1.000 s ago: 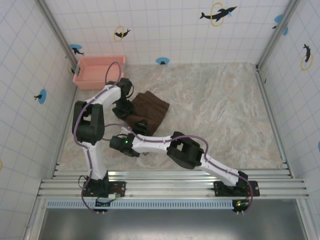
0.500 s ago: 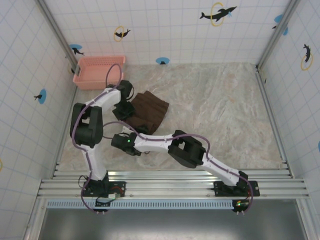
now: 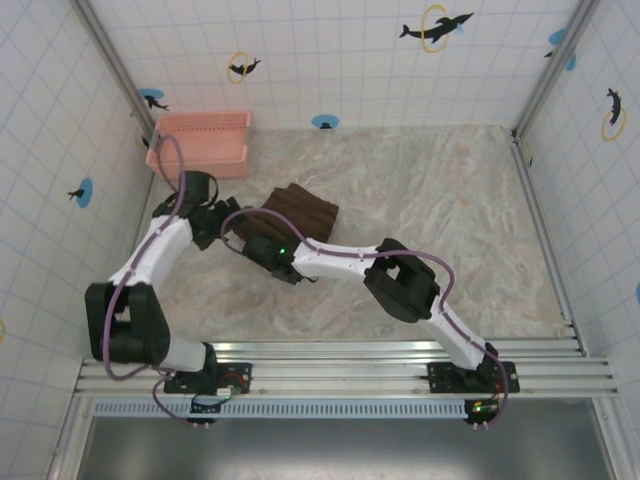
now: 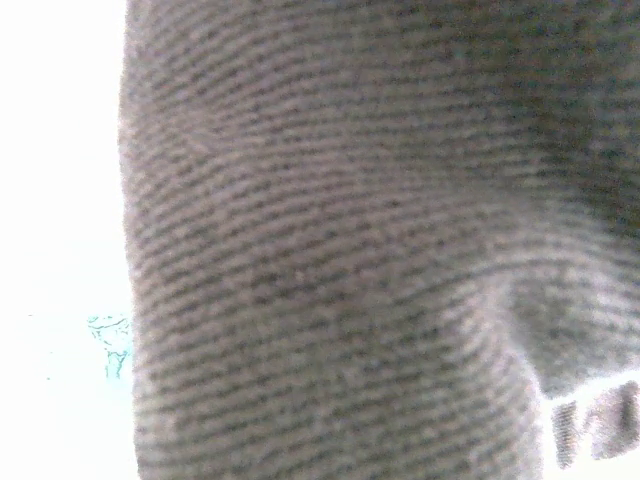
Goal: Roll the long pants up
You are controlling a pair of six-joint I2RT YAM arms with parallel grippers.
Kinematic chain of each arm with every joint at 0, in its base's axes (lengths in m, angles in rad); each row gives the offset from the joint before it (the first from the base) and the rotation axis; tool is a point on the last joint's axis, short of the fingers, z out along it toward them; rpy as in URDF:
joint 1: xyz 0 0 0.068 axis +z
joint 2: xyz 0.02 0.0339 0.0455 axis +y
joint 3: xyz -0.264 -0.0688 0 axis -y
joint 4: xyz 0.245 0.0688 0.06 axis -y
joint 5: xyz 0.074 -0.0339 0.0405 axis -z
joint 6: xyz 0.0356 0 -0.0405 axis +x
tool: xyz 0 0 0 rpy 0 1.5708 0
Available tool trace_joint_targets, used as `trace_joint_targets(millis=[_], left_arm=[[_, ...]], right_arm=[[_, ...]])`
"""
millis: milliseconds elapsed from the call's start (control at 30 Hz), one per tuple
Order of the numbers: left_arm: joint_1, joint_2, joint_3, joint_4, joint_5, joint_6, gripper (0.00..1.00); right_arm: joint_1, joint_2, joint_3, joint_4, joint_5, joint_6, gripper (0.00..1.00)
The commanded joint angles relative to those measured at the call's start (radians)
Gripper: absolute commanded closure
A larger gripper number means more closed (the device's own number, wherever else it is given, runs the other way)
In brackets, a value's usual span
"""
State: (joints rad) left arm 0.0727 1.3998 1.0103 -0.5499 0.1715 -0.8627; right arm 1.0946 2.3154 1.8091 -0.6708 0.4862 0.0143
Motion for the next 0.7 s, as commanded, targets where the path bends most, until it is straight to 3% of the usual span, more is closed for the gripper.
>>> trace_joint_targets(millis=[0,133,300,667], left_arm=[[0.050,-0.091,-0.081,0.127,0.105,0.027,0.03],[0.052,-0.173,-0.156,0.226,0.204,0.024,0.03],[0.054,-0.225,-0.332,0.527,0.383,-0.082,0.03],[0.052,-0.164,-0.512,0.810,0.506,-0.222,0.03]], right_arm=[[-0.043,0.038,-0.066,-0.089,-0.235,0.014,1.00],[-0.078,0.032,-0.074,-0.081,-0.333,0.019,1.00],[-0.116,0.030,-0.075,-0.081,-0.457,0.022,1.00],[-0.151,0.040,-0.084,-0.083,-0.570,0.001,1.00]])
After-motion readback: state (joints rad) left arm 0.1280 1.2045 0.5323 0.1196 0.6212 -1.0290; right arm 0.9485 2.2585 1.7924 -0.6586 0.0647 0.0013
